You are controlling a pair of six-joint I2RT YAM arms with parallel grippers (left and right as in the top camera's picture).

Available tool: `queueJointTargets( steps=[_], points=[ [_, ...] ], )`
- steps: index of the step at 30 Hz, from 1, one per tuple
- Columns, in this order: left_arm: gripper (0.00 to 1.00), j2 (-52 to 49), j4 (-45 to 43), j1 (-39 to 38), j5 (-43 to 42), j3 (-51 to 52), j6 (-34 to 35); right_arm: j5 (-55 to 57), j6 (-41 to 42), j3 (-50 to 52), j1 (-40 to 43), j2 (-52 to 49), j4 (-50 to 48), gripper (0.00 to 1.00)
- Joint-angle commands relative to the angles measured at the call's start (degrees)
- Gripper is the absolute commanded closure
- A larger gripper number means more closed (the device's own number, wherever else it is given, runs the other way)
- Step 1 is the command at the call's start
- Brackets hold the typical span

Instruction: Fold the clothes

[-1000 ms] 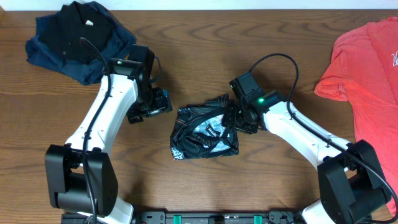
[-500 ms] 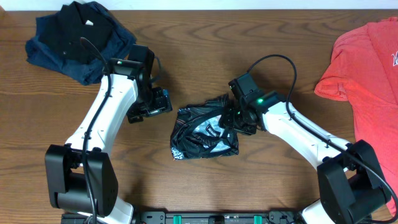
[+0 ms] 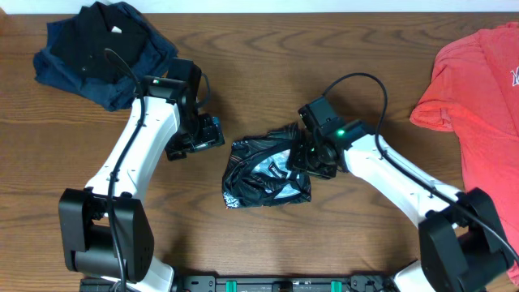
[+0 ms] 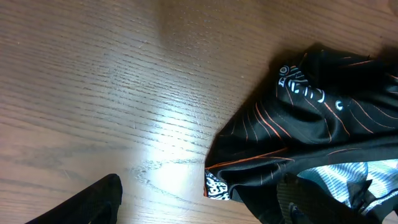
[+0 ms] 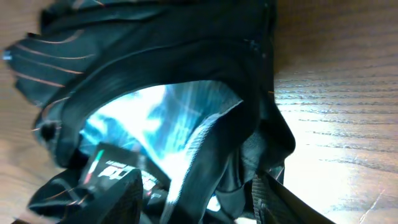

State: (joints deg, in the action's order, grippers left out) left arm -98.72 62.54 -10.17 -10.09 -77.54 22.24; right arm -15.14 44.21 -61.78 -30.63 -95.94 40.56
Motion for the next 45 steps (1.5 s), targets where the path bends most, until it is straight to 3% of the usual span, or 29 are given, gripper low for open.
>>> queueJointTargets(
  steps=[1,45],
  points=[
    [0.19,-0.11,-0.11,0.2,0.76,0.57,-0.76,-0.35,-1.01,-0.11,-0.46,2.36,0.17,0.45],
    [0.18,-0.13,-3.96,0.2,0.72,5.11,-0.76,0.96,1.64,2.6,-3.3,-0.79,-4.26,0.44]
  ],
)
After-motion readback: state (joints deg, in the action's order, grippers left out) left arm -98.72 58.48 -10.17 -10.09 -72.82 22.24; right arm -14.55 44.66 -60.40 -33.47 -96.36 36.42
